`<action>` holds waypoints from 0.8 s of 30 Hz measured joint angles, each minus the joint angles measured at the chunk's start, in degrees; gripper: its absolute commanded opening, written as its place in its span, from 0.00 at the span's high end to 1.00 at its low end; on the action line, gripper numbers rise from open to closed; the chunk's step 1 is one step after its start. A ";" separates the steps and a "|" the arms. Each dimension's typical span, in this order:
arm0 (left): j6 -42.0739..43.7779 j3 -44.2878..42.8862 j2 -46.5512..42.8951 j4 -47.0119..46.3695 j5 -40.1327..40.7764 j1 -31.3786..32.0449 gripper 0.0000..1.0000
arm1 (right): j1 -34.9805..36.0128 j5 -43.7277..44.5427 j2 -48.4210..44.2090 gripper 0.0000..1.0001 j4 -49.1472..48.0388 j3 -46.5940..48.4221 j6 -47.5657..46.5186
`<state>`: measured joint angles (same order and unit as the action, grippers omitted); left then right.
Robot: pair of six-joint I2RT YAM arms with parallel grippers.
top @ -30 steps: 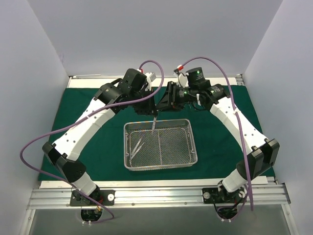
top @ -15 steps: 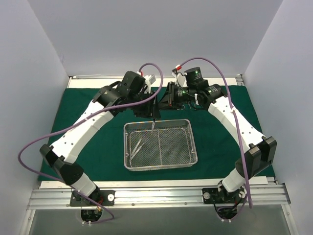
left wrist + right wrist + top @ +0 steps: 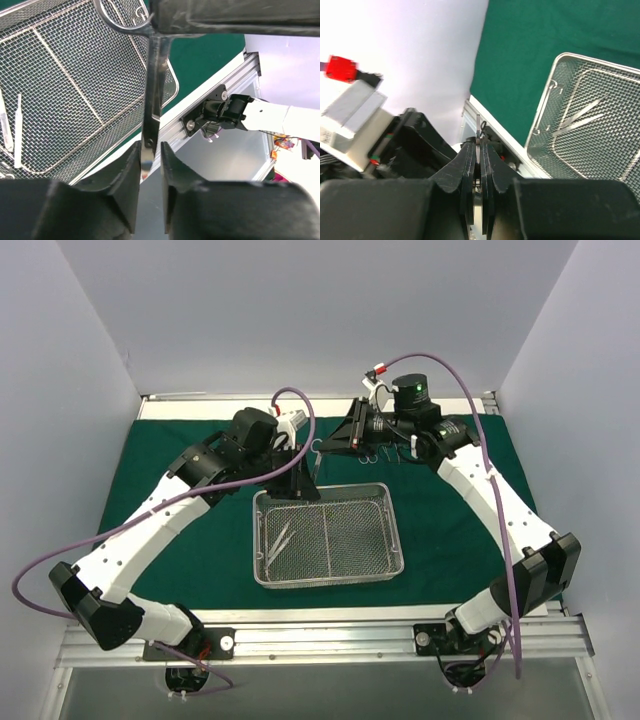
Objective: Open and lay out the surgical kit
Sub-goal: Place the medical item in the surgical kit.
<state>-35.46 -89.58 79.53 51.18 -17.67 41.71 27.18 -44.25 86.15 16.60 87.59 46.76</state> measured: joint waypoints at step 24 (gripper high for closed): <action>-15.67 3.06 -8.98 -1.42 -13.35 -10.71 0.98 | 1.75 17.20 -4.85 0.28 6.27 11.67 -29.27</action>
<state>-51.13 -86.52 70.54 49.76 -31.03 31.00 28.93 -27.05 81.30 22.87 99.26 17.50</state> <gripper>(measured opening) 0.108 0.726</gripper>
